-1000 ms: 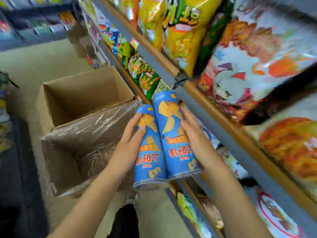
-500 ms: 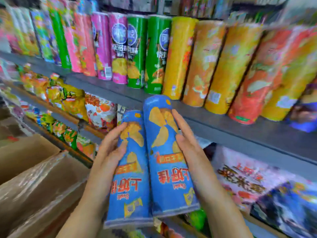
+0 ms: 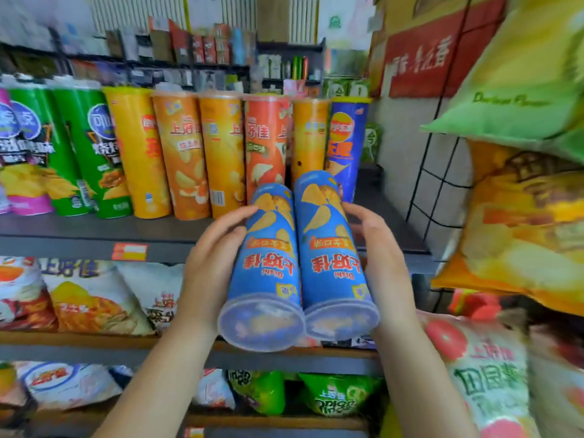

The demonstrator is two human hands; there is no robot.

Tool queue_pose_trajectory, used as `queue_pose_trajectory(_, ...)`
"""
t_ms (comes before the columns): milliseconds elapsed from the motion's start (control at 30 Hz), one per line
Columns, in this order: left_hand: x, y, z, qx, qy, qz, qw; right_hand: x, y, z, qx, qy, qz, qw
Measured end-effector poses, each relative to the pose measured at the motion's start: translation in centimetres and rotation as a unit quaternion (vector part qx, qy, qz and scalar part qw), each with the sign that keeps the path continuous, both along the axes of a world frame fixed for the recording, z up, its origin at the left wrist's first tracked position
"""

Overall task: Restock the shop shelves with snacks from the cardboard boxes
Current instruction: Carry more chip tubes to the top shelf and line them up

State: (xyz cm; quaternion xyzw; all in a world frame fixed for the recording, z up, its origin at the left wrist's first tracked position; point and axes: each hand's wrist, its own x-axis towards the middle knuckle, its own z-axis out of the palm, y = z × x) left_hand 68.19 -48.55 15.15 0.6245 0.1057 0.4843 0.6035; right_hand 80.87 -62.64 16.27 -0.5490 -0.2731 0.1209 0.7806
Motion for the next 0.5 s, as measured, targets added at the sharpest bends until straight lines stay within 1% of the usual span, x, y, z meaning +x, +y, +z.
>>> queue_pose_trajectory(100, 2.1, 0.1, -0.4, -0.023, -0.008, -0.067, 0.997, 2.0, -1.4, 0.3, -0.041, 0.003, -0.021, 0.999)
queue_pose_trajectory(133, 2.6, 0.1, -0.5, -0.024, -0.008, -0.079, 0.997, 2.2, -1.9, 0.2, -0.041, 0.002, -0.03, 0.999)
queue_pose_trajectory(200, 3.4, -0.2, -0.4, -0.013, 0.005, -0.095, 0.995, 2.4, -2.6, -0.4, -0.006, -0.011, -0.037, 0.999)
queue_pose_trajectory(267, 4.4, 0.3, 0.0, -0.017, 0.037, -0.102, 0.994, 2.2, -3.1, -0.8, 0.011, -0.023, -0.038, 0.999)
queue_pose_trajectory(333, 3.9, 0.9, -0.3, -0.04, 0.044, -0.183, 0.981, 2.4, -3.1, -0.8, 0.008, -0.059, -0.028, 0.998)
queue_pose_trajectory(367, 3.7, 1.2, -0.6, -0.039, 0.045, -0.196, 0.979, 2.4, -3.0, -0.6, 0.004, -0.079, -0.019, 0.997)
queue_pose_trajectory(400, 3.5, 1.0, -0.4, 0.001, 0.048, -0.188, 0.981, 2.5, -2.9, -0.5, -0.001, -0.093, -0.017, 0.995)
queue_pose_trajectory(467, 3.3, 0.2, 0.9, 0.07, 0.049, -0.134, 0.987, 2.9, -2.5, -0.1, 0.001, -0.109, -0.015, 0.994)
queue_pose_trajectory(500, 3.4, -0.3, 1.4, 0.089, 0.051, -0.114, 0.988, 3.1, -2.3, 0.1, 0.0, -0.118, -0.016, 0.993)
